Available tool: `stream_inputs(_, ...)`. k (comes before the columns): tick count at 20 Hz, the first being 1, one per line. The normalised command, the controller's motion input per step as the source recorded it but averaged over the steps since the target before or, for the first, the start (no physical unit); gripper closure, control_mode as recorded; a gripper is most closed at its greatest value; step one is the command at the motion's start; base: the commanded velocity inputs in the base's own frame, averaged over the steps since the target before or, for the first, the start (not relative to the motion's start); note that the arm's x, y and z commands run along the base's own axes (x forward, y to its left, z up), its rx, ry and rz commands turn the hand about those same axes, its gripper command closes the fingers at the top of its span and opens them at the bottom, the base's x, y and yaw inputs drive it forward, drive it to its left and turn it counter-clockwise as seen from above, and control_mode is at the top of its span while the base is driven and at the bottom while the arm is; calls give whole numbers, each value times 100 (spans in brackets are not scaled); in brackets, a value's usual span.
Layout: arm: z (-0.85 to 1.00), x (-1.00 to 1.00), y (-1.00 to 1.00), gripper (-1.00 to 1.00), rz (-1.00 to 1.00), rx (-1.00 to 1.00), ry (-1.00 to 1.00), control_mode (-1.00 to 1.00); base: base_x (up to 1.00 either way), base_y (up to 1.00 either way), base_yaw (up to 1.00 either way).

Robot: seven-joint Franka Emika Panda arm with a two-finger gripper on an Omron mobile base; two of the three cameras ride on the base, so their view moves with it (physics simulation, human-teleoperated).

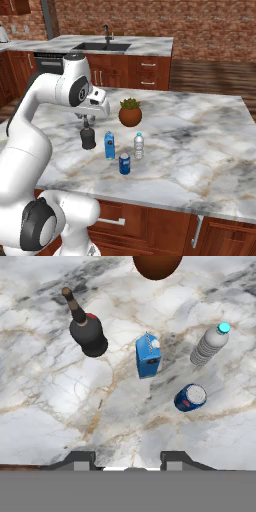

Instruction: Move the drinks to the dining counter.

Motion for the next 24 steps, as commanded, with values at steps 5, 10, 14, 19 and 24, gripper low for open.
stream_inputs(5, -10, 0, -13, -100, 0, 0, 0, -100, 0, 0, 0)
stream_inputs(10, -15, 0, -15, -100, 0, 0, 0, -100, 0, 0, 0)
stream_inputs(14, -11, 0, -14, -100, 0, 0, 0, -100, 0, 0, 0)
stream_inputs(19, -17, -1, -26, -100, 0, 0, 0, -100, 0, 0, 0)
stream_inputs(24, -21, -8, -30, -100, 0, 0, 0, -100, 0, 0, 0)
